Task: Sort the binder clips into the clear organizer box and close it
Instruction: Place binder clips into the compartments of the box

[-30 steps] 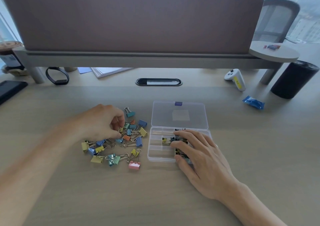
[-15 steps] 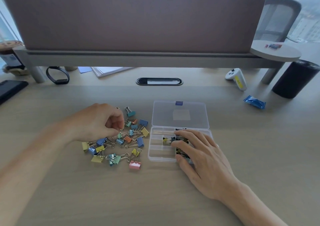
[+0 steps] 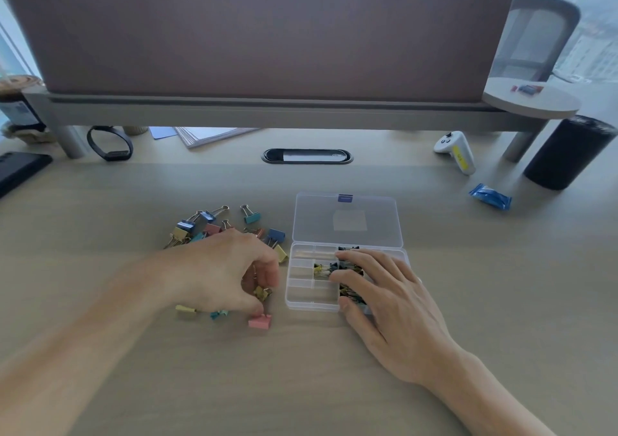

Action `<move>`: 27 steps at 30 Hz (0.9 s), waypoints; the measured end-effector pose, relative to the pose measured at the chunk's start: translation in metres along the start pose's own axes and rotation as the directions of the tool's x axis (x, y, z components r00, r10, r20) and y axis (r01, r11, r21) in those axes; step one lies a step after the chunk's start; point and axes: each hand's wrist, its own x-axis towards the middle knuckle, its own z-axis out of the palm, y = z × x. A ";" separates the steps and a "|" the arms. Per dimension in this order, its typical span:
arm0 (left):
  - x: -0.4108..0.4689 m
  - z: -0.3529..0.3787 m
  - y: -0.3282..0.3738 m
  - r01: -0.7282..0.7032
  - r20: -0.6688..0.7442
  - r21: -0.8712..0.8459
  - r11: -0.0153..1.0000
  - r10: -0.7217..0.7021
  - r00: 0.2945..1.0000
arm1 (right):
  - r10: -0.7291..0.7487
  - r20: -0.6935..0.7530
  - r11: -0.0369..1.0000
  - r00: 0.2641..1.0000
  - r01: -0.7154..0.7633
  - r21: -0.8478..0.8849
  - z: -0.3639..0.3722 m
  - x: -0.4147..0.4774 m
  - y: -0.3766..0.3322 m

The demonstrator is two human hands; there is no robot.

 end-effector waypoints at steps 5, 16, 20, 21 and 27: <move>0.003 0.002 -0.004 0.009 -0.037 0.011 1.000 -0.009 0.999 | 0.000 0.002 1.000 1.000 0.000 -0.004 0.000 0.000 0.000; 0.006 0.006 -0.008 0.039 -0.045 0.026 0.999 -0.038 0.998 | 0.009 0.021 1.000 1.000 -0.009 0.001 -0.002 0.000 -0.001; 0.006 0.006 -0.006 0.053 -0.054 0.038 0.998 -0.051 0.997 | 0.007 0.022 1.000 1.000 -0.007 0.011 -0.002 0.000 -0.002; 0.006 0.006 -0.006 0.055 -0.055 0.044 0.998 -0.052 0.997 | 0.006 0.025 1.000 1.000 -0.006 0.012 -0.002 0.000 -0.002; 0.003 0.005 -0.004 0.055 -0.055 0.076 0.996 -0.051 0.997 | 0.006 0.022 1.000 1.000 -0.006 0.009 -0.001 0.000 -0.001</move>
